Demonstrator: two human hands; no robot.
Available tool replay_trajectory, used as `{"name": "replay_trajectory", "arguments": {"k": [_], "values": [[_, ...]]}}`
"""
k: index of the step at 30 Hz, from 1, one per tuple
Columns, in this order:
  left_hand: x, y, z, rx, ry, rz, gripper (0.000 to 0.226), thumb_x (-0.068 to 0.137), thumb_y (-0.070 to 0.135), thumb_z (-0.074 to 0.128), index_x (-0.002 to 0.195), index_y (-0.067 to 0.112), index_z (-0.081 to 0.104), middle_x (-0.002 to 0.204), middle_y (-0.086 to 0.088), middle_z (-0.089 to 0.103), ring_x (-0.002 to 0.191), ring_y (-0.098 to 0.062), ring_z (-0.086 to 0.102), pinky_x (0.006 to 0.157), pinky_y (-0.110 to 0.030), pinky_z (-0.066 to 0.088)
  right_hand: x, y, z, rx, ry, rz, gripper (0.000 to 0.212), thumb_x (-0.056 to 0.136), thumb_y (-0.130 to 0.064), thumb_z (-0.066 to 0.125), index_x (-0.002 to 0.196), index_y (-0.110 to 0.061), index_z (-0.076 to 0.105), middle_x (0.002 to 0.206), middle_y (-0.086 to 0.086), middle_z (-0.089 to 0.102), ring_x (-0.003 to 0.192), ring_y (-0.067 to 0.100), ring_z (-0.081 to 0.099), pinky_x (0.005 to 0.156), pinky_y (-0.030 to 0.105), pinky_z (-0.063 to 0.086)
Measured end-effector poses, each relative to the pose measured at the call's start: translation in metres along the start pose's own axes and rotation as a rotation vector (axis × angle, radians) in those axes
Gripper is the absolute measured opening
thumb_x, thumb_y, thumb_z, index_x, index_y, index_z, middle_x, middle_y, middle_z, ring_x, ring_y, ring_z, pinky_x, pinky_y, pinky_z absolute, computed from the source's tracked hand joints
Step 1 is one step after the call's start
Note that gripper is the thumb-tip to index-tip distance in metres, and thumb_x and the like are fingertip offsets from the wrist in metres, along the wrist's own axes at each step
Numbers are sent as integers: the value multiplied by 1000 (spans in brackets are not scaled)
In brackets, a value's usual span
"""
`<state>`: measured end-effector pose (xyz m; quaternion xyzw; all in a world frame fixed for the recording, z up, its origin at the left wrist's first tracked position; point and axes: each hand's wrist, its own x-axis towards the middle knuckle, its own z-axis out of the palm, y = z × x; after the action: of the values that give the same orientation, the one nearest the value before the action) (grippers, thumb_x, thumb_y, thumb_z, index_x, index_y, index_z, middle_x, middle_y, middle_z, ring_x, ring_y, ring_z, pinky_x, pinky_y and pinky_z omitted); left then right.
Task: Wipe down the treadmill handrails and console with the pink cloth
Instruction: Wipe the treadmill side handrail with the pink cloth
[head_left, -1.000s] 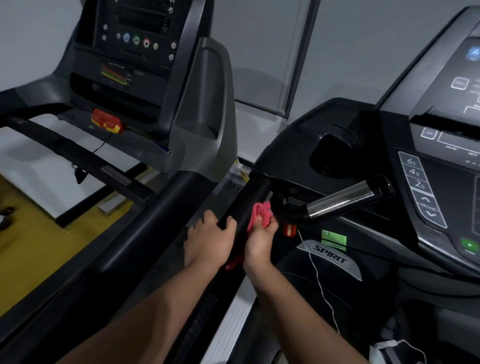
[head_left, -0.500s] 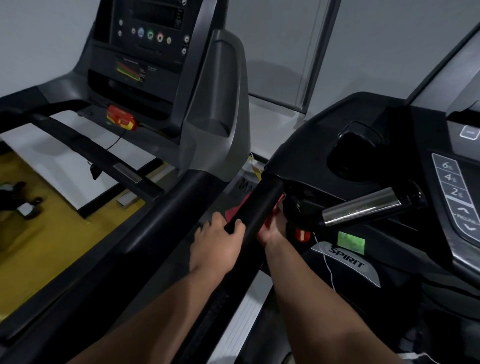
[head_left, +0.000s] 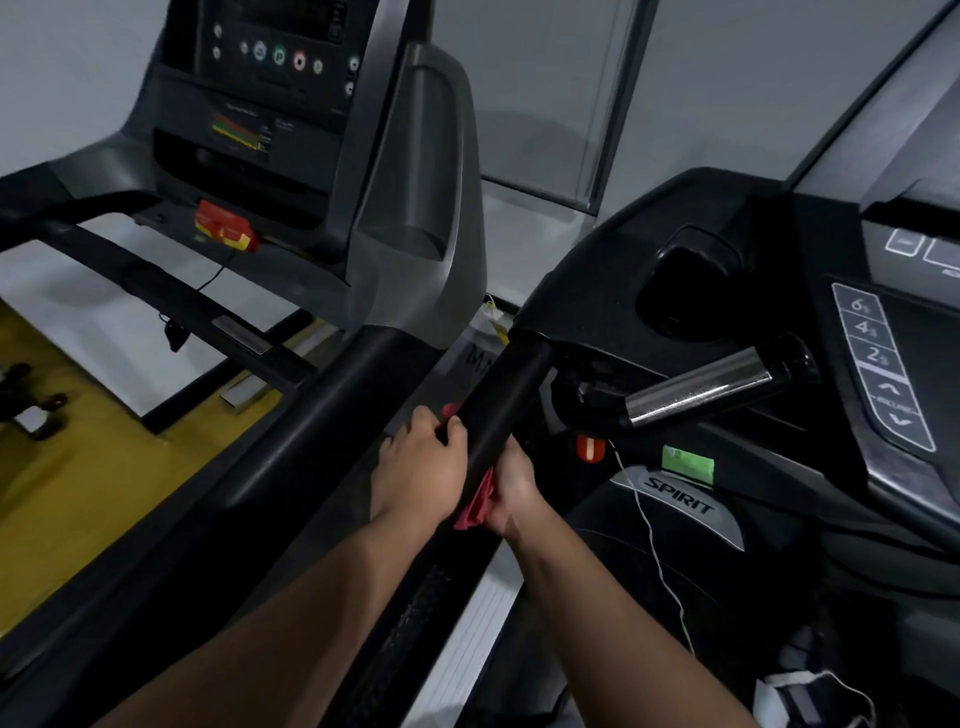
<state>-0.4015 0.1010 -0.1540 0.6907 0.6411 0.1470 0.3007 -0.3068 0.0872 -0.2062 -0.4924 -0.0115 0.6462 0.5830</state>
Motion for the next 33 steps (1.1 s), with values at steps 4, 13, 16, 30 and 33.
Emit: {"name": "replay_trajectory", "arguments": {"k": [4, 13, 16, 30, 33], "values": [[1, -3, 1, -7, 9, 19, 35, 100, 41, 27, 113, 17, 49, 117, -6, 57, 112, -25, 47, 85, -41, 42, -24, 11, -2, -215, 61, -164, 49, 101, -41, 30, 113, -7, 63, 110, 18, 67, 100, 30, 65, 94, 45, 51], [0, -1, 1, -17, 10, -1, 35, 100, 32, 29, 118, 9, 48, 125, -14, 54, 119, -33, 44, 93, -44, 39, -59, 26, 18, -701, 182, -616, 54, 103, -25, 32, 152, -27, 10, 157, 4, 19, 138, 13, 27, 114, 24, 20], [1, -3, 0, -43, -1, 1, 33, 99, 30, 30, 113, 7, 50, 121, -15, 55, 117, -33, 45, 93, -45, 41, -63, 17, 28, -926, 218, -636, 52, 104, -25, 31, 152, -30, 11, 160, 3, -9, 144, 24, 14, 110, 23, 19], [-13, -4, -2, -63, 181, 241, 21, 100, 22, 36, 107, 8, 50, 114, -11, 54, 109, -26, 47, 83, -34, 36, -51, -37, 51, -1473, 392, -581, 53, 98, -39, 38, 148, -22, 28, 158, 6, 10, 131, 32, 22, 103, 44, 32], [-14, -6, -2, -12, 160, 250, 18, 99, 18, 37, 111, 10, 49, 119, -9, 52, 113, -24, 45, 90, -35, 37, -57, -36, 48, -1611, 327, -542, 55, 99, -39, 35, 149, -18, 23, 159, 4, 5, 133, 31, 18, 106, 43, 28]]}}
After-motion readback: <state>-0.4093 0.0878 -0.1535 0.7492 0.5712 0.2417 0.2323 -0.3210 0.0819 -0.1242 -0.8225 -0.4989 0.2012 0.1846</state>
